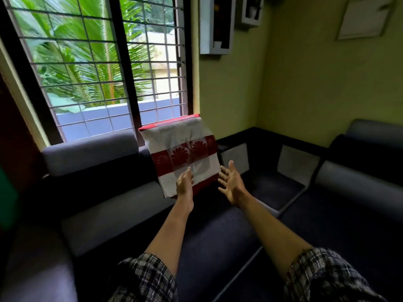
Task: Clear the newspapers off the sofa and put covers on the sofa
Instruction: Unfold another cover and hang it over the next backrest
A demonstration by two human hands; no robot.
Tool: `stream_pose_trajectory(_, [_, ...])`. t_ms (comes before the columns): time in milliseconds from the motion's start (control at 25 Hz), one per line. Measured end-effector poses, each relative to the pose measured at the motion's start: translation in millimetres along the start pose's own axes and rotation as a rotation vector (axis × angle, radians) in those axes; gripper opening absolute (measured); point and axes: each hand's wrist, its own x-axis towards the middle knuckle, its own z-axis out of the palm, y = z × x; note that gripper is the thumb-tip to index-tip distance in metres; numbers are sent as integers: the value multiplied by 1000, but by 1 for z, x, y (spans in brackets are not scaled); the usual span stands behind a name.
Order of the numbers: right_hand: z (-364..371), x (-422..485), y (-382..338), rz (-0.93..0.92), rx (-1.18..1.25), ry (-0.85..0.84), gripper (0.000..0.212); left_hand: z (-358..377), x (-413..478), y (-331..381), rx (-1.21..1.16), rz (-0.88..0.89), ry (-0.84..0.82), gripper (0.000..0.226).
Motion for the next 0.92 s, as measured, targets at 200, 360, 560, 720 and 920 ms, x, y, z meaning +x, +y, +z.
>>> stream_pose_trajectory(200, [-59, -107, 13, -17, 36, 161, 65, 25, -83, -38, 75, -78, -166, 43])
stream_pose_trajectory(360, [-142, -204, 22, -30, 69, 367, 65, 78, -168, -82, 100, -158, -372, 40])
stream_pose_trajectory(560, [-266, -349, 5, -122, 148, 682, 62, 191, -299, -127, 197, -165, -700, 45])
stream_pose_trajectory(720, [-380, -491, 2, -225, 149, 941, 62, 279, -445, -175, 234, -180, -974, 45])
stream_pose_trajectory(920, [-503, -689, -7, -274, 152, 1188, 63, 375, -647, -239, 206, -274, -1242, 47])
